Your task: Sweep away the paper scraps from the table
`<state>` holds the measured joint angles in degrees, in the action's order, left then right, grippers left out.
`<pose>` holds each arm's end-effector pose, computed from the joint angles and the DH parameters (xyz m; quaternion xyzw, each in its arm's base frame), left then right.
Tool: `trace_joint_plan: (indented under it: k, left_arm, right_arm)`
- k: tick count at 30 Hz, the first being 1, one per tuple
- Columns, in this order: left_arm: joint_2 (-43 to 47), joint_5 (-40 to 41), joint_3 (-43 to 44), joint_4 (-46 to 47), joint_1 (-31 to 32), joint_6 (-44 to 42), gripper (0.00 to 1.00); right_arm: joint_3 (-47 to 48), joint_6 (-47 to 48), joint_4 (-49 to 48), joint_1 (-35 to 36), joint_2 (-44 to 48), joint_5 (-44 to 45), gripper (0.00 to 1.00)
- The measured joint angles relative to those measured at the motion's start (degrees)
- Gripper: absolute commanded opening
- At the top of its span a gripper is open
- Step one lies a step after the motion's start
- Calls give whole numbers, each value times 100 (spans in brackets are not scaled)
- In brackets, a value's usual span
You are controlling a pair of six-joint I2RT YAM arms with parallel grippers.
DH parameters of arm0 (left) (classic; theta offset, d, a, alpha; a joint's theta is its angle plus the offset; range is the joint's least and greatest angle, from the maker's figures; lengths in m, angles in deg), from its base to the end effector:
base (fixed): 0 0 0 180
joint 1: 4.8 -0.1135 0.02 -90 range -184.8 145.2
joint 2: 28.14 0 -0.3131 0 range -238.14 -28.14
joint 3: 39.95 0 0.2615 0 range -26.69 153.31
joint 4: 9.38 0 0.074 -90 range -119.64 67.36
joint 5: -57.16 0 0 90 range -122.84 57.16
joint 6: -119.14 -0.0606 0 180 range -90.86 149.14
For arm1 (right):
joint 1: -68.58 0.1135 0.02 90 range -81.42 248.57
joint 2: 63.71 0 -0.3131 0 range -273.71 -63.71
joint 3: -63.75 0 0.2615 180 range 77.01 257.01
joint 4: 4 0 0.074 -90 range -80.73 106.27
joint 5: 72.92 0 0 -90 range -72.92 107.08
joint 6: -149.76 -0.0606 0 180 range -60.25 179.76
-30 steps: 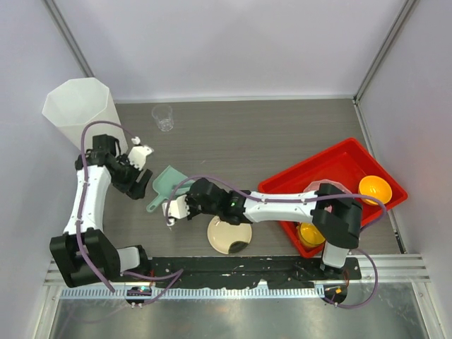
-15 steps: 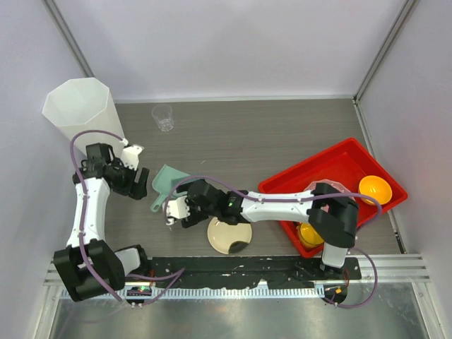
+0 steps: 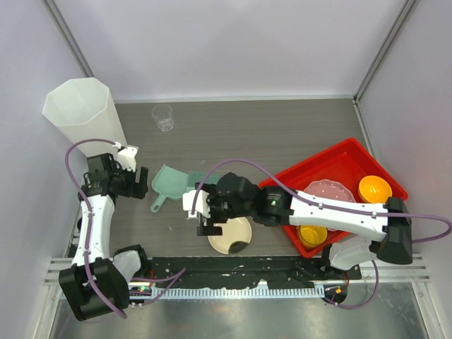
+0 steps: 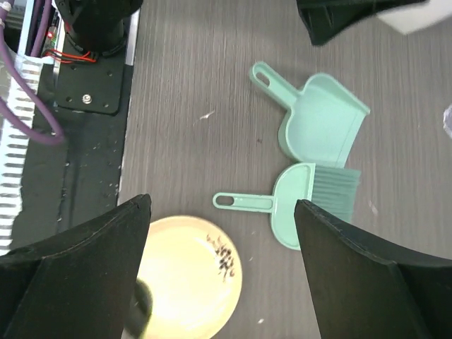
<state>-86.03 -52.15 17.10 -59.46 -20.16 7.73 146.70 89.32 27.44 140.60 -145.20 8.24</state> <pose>0.1960 0.0331 0.2730 0.1050 0.9248 -0.0460 0.3627 0.0995 0.3368 0.3629 -0.6933 0.5159 0.2428 0.4407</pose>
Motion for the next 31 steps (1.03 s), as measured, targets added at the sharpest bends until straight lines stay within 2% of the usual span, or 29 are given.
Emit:
trace_joint_plan:
  k: [4,6,8,14,16,17,21,31]
  left_arm:
    - [37,-17,-153,354,0,302,83]
    - [107,-13,-289,595,0,474,83]
    - [243,35,-525,946,-2,706,83]
    - [671,365,-1419,2098,-4,1453,86]
    - [763,470,-1631,2411,-4,1663,87]
    - [791,487,-1703,2546,-4,1746,92]
    - [949,505,-1867,2855,-4,1919,94]
    - [1340,632,-2116,3067,-4,1954,96]
  right_arm:
    - [-531,-901,-31,-173,704,280,90]
    - [-975,-1502,-118,-437,1196,767,92]
    - [-1401,-2142,-164,-944,1685,1290,92]
    - [-2083,-3727,275,-3042,2594,2824,92]
    - [-2175,-3982,457,-3421,2708,3119,92]
    - [-2214,-4087,522,-3606,2719,3226,92]
    - [-2339,-4378,680,-4092,2544,3558,92]
    - [-2861,-4555,669,-4509,2503,3845,92]
